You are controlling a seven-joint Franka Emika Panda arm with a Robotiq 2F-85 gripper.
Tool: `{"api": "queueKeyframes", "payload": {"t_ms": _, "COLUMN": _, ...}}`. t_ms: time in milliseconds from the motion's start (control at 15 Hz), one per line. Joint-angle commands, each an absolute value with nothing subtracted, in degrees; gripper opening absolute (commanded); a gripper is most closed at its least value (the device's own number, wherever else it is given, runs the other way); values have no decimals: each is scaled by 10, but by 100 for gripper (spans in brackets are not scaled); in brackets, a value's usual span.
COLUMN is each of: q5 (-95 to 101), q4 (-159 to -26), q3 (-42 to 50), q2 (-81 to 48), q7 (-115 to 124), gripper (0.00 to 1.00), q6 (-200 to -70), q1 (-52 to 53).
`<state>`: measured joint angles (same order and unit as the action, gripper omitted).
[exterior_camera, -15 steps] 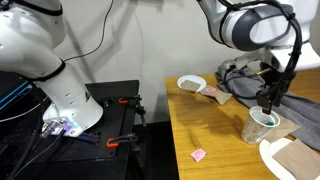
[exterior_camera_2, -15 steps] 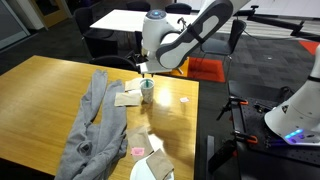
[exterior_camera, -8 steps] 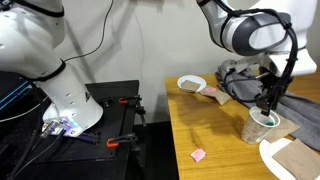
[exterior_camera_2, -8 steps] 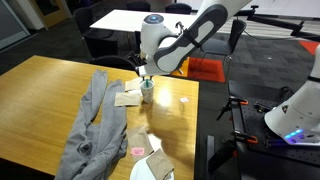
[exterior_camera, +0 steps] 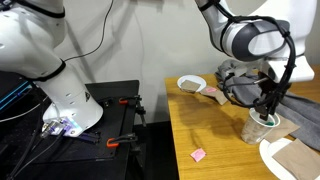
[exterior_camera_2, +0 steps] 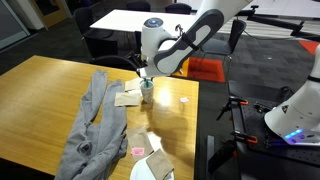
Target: Pick the pen from the cup and put it on the table
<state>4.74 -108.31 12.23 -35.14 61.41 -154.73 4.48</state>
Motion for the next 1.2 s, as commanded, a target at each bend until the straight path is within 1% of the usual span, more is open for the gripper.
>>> {"api": "queueKeyframes", "payload": {"t_ms": 0, "q5": 30, "q4": -1064, "q3": 133, "q2": -365, "q7": 622, "gripper": 38, "q6": -1536, "q1": 54}}
{"api": "queueKeyframes", "payload": {"t_ms": 67, "q5": 28, "q4": -1062, "q3": 134, "q2": -367, "q7": 621, "gripper": 36, "q6": -1534, "q1": 54}}
{"api": "queueKeyframes", "payload": {"t_ms": 400, "q5": 17, "q4": -1049, "q3": 135, "q2": -381, "q7": 619, "gripper": 35, "q6": -1531, "q1": 52}}
{"api": "queueKeyframes", "payload": {"t_ms": 667, "q5": 15, "q4": -1039, "q3": 136, "q2": -390, "q7": 619, "gripper": 29, "q6": -1529, "q1": 53}}
{"api": "queueKeyframes", "payload": {"t_ms": 867, "q5": 15, "q4": -1031, "q3": 137, "q2": -396, "q7": 620, "gripper": 28, "q6": -1526, "q1": 53}}
{"api": "queueKeyframes", "payload": {"t_ms": 1133, "q5": 14, "q4": -1019, "q3": 138, "q2": -405, "q7": 620, "gripper": 28, "q6": -1519, "q1": 53}}
